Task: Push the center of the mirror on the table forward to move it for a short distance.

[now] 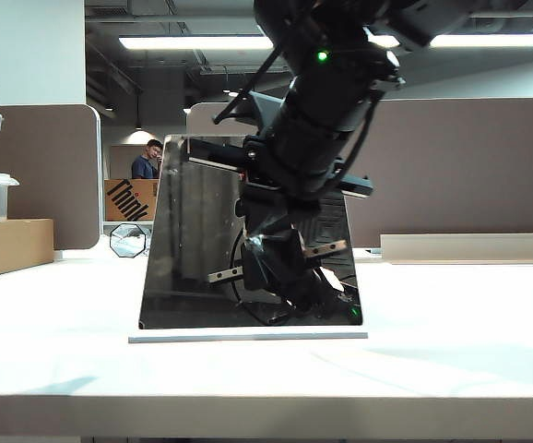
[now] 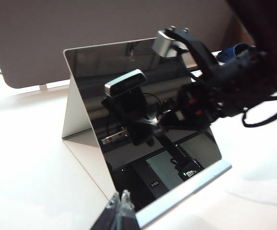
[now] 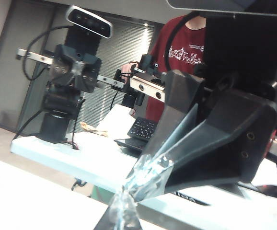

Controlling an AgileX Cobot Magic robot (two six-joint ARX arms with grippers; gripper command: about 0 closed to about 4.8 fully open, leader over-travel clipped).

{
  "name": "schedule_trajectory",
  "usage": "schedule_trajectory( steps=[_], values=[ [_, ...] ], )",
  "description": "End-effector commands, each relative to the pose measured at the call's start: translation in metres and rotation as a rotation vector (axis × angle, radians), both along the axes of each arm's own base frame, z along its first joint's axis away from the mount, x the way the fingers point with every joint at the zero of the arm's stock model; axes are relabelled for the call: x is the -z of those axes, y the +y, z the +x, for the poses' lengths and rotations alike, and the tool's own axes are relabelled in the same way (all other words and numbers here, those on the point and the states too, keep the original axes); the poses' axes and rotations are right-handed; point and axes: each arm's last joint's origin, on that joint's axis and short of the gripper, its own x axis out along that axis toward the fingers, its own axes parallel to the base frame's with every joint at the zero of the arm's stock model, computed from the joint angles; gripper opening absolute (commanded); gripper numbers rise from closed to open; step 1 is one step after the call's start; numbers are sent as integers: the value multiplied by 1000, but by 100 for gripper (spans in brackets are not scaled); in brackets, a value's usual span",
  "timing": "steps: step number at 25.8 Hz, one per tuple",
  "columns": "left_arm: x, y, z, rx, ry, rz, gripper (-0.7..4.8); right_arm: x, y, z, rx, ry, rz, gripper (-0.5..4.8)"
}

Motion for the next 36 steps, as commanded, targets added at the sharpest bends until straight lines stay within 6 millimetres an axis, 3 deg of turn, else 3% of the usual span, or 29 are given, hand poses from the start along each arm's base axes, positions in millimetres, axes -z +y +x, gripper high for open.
schedule_trajectory(
  steps=[1, 11, 29, 36],
  values=[
    [-1, 0, 0, 0, -7, -4, -5, -5, 4, 15, -9, -34, 3, -5],
    [-1, 0, 0, -2, -7, -4, -5, -3, 9, 66, 14, -52, 7, -5],
    [-1, 1, 1, -8, -7, -4, -5, 8, 14, 136, 57, -92, -5, -5],
    [-1, 7, 4, -84, -7, -4, -5, 7, 12, 165, 73, -127, 6, -5]
  ],
)
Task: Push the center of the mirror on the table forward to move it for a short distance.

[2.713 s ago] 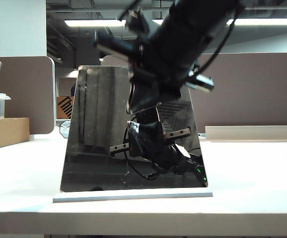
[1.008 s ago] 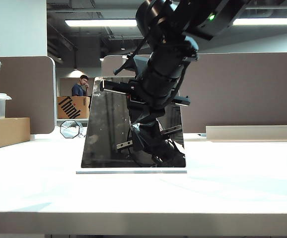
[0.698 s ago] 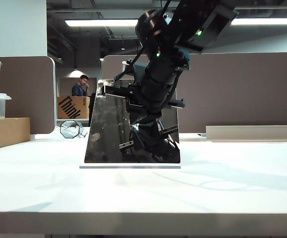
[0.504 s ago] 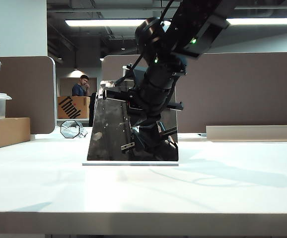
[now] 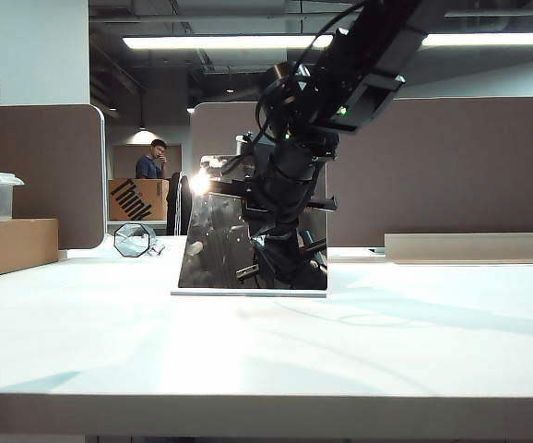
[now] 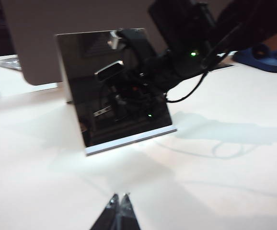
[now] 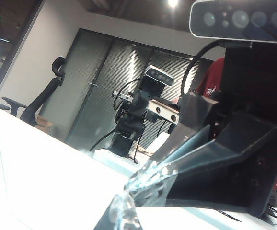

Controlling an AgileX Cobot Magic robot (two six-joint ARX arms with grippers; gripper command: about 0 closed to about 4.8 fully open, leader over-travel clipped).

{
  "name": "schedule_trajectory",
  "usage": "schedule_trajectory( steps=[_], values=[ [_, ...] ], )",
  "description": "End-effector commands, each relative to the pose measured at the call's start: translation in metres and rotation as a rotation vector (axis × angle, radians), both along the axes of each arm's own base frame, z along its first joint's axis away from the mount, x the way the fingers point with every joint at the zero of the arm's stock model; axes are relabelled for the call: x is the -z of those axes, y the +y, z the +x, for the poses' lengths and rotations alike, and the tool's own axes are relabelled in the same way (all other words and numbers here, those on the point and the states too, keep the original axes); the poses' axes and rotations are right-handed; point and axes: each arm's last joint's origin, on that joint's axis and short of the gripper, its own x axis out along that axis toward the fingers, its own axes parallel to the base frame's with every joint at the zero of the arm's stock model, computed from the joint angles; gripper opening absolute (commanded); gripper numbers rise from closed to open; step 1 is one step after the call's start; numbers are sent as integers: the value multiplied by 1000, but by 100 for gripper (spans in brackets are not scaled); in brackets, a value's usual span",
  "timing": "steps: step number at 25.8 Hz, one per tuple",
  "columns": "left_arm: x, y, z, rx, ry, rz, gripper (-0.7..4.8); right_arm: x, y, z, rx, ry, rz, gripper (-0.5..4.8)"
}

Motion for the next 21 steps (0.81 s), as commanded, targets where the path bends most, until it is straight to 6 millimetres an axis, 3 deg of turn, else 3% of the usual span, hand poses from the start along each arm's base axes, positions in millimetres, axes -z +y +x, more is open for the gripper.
schedule_trajectory(
  steps=[1, 21],
  values=[
    [0, 3, 2, -36, -7, -4, -5, -4, -3, 14, 12, -30, -1, -5],
    [0, 3, 2, -42, -7, -4, -5, 6, -19, 102, 93, -115, -22, -5]
  ],
)
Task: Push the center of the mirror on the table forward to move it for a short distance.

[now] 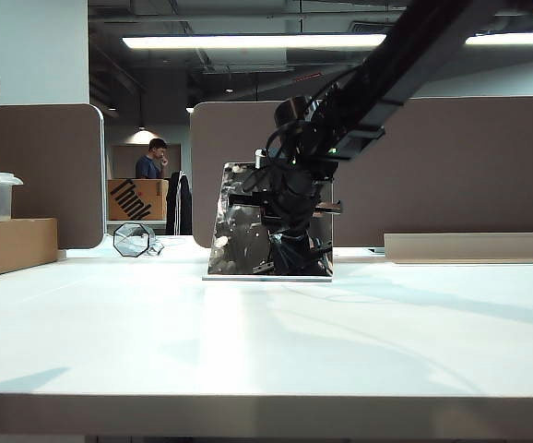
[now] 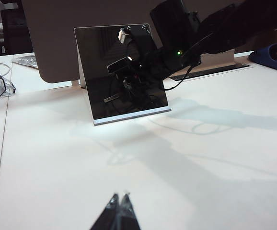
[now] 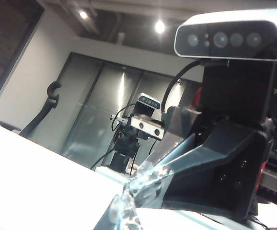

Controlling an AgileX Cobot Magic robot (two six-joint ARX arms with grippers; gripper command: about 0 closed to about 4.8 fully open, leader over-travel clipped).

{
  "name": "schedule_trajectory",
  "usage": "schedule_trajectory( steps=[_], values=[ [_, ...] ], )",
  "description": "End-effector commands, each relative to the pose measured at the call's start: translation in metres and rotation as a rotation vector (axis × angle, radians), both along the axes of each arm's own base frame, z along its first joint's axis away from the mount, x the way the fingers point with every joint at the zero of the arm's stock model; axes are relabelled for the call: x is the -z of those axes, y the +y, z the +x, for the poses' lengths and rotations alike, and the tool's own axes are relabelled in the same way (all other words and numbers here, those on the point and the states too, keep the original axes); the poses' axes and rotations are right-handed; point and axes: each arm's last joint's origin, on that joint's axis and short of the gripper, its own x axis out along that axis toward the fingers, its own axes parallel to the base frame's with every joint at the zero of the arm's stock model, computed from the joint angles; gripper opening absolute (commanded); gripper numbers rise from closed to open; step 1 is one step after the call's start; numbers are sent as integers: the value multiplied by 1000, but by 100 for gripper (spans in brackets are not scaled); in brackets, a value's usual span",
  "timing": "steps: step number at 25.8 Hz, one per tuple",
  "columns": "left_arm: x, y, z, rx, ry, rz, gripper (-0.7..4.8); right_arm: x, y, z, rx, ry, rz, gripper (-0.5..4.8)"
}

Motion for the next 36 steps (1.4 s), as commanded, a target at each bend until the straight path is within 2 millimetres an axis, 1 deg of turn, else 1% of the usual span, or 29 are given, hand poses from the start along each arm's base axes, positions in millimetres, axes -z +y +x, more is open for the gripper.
schedule_trajectory(
  steps=[1, 2, 6, 7, 8, 10, 12, 16, 20, 22, 25, 26, 28, 30, 32, 34, 35, 36],
  values=[
    [-1, 0, 0, 4, -7, -3, -5, 0, -5, 12, 12, -27, -2, -5],
    [-1, 0, 0, 4, -7, -4, -5, -2, -9, 16, 17, -34, 4, -5],
    [-1, 0, 0, 5, -7, -3, -5, -3, -13, 27, 23, -70, 7, -5],
    [-1, 0, 0, 4, -7, -4, -5, -5, -18, 30, 29, -77, 13, -5],
    [-1, 0, 0, 4, -7, -3, -5, -5, -17, 32, 26, -82, 16, -5],
    [-1, 0, 0, 3, -7, -3, -5, -7, -23, 35, 25, -87, 24, -5],
    [-1, 0, 0, 3, -7, -3, -5, -9, -23, 35, 26, -78, 20, -5],
    [-1, 0, 0, 3, -7, -3, -5, -24, -23, 30, 19, -70, 18, -5],
    [-1, 1, 1, -6, -7, -3, -5, -49, -19, 13, -34, 19, -4, -5],
    [-1, 3, 2, -29, -7, -3, -5, -72, -19, 1, -58, 38, -4, -5],
    [-1, 4, 2, -48, -7, -3, -5, -123, -28, -24, -72, 56, -8, -5],
    [-1, 5, 3, -54, -7, -3, -5, -144, -32, -36, -89, 56, 0, -5],
    [-1, 7, 3, -74, -7, -3, -5, -171, -39, -51, -98, 44, 10, -5],
    [-1, 10, 5, -111, -7, -3, -5, -205, -49, -73, -99, 19, 20, -5],
    [-1, 15, 7, -164, -7, -3, -5, -241, -61, -99, -100, -22, 37, -5],
    [-1, 21, 9, -233, -7, -2, -5, -297, -82, -146, -101, -115, 74, -5],
    [-1, 23, 9, -258, -8, -3, -5, -319, -94, -170, -100, -155, 90, -5],
    [-1, 26, 10, -281, -7, -2, -5, -343, -107, -198, -90, -202, 104, -5]
  ],
)
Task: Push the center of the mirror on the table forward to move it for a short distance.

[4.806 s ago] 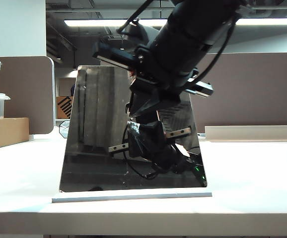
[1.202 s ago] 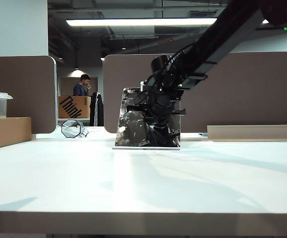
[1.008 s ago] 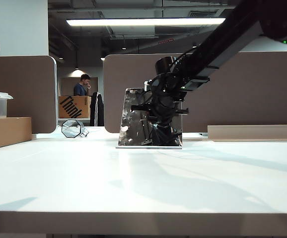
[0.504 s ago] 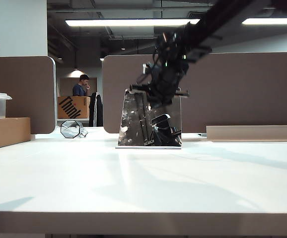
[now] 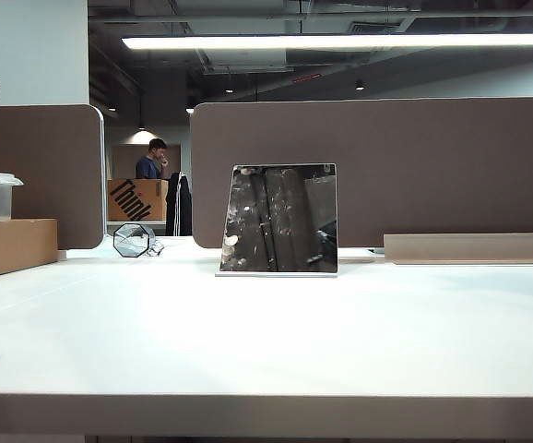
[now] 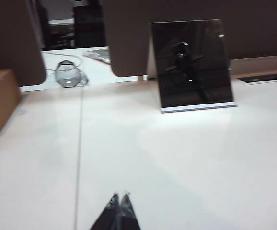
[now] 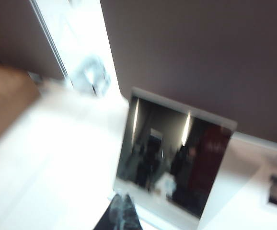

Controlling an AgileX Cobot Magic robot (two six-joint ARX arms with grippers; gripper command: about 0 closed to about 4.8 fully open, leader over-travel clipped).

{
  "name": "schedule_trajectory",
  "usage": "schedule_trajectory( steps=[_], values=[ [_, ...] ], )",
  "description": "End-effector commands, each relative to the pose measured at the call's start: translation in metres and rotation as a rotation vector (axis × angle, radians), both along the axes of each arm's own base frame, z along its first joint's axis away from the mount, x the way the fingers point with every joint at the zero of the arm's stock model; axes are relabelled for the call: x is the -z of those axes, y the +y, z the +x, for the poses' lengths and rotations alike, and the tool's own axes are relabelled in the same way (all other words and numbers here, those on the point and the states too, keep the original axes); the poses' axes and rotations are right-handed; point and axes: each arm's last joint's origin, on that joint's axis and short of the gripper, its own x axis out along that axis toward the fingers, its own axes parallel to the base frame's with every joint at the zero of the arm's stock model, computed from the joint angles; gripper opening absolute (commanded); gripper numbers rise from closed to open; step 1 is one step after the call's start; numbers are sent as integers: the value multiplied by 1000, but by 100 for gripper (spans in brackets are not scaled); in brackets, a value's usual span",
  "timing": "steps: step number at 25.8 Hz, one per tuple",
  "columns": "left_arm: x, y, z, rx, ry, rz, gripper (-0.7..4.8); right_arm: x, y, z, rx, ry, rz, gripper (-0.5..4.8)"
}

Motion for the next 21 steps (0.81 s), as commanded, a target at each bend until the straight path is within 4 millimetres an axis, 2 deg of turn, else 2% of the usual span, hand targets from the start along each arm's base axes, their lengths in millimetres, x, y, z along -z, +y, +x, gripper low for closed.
schedule_trajectory(
  steps=[1, 2, 5, 8, 12, 15, 16, 19, 21],
  values=[
    [-1, 6, 1, -60, -8, -1, -5, -66, -37, -78, 12, -128, 51, -5],
    [-1, 9, 2, -89, -9, -1, -5, -84, -51, -108, 21, -175, 66, -5],
    [-1, 19, 3, -195, -8, -1, -5, -118, -90, -191, 67, -292, 59, -5],
    [-1, 24, 3, -245, -9, -1, -5, -129, -125, -265, 82, -351, 35, -5],
    [-1, 24, 3, -245, -8, -1, -5, -126, -151, -320, 78, -371, 14, -5],
    [-1, 24, 3, -245, -8, -1, -5, -115, -175, -373, 90, -421, 39, -5],
    [-1, 24, 3, -246, -9, -1, -5, -109, -180, -384, 90, -432, 45, -5],
    [-1, 24, 3, -245, -8, -1, -5, -86, -189, -407, 45, -408, 60, -5],
    [-1, 24, 3, -245, -8, -1, -5, -66, -191, -410, 36, -376, 45, -5]
  ],
)
